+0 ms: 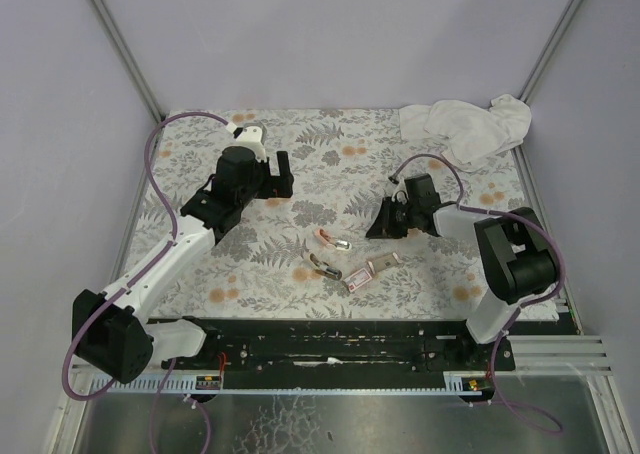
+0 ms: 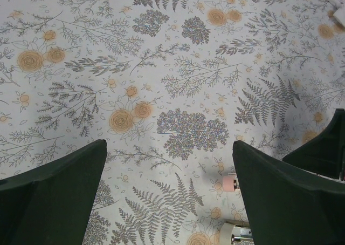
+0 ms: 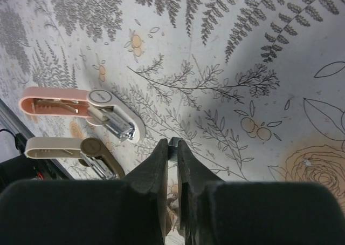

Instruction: Load the staples into the stapler

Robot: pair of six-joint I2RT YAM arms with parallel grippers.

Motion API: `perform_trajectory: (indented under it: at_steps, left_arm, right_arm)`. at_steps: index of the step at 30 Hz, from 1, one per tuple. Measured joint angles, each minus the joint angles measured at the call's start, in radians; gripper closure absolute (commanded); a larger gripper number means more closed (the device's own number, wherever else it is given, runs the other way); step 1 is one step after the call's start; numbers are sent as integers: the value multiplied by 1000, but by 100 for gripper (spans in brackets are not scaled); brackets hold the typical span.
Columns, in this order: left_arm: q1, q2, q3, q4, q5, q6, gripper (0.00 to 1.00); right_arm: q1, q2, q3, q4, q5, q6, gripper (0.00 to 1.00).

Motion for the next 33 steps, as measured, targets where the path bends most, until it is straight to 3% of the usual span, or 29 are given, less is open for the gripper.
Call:
perform_trajectory:
  at_steps: [24,33]
  left_arm:
    - [0,0,0,1,1,0,0]
    - [0,-5,-5,3,0,0,0]
  right_arm:
    - [0,-14,-11,-32,166,-134,71]
    - [0,-80,-16,-125,267,-168,59]
